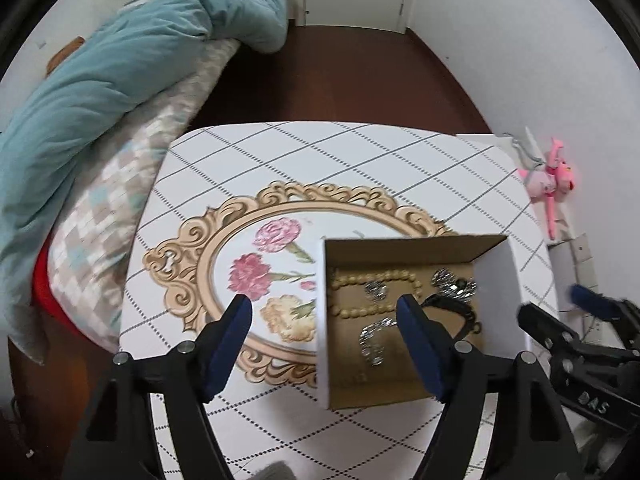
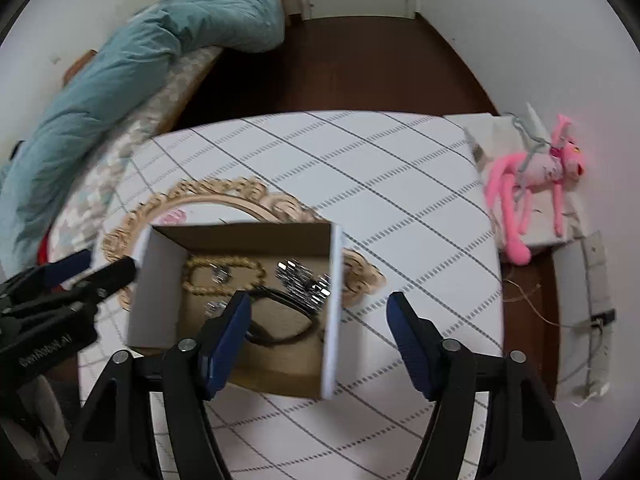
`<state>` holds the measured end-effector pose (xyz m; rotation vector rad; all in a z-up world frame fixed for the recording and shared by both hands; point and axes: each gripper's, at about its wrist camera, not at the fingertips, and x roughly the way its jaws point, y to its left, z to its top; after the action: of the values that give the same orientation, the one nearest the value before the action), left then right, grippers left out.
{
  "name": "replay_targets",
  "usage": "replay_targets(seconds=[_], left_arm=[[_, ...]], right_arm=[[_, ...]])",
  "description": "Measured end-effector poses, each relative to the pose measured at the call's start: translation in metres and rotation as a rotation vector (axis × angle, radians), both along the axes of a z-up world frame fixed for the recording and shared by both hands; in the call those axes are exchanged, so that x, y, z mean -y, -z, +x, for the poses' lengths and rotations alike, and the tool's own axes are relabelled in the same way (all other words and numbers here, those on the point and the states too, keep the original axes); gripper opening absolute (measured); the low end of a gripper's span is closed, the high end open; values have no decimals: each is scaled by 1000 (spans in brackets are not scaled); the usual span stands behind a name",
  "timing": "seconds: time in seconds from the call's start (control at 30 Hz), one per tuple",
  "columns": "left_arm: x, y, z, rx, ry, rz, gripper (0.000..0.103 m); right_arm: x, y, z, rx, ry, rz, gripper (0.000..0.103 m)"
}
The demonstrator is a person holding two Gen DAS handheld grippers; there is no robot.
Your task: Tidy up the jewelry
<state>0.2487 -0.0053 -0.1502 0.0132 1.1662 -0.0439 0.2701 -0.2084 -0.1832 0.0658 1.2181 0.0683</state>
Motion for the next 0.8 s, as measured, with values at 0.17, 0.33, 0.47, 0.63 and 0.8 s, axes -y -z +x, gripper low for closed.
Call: replay_targets(seconds=[0.17, 0.33, 0.47, 0.63, 0.8], left_arm=[[1, 11, -16, 23, -4, 68, 103], [0, 22, -27, 12, -11, 91, 103], [-1, 24, -31, 8, -21, 87, 103], [-1, 10, -43, 33, -30, 57, 103], [-1, -18, -61, 87, -35, 42, 103]], right_arm=[[0, 12, -17, -21, 18, -100, 103], [3, 19, -26, -22, 54, -131, 103], [2, 19, -32, -19, 62, -136, 103], [2, 5, -41, 6, 73, -132, 103], [5, -26, -61, 63, 83, -129, 103]])
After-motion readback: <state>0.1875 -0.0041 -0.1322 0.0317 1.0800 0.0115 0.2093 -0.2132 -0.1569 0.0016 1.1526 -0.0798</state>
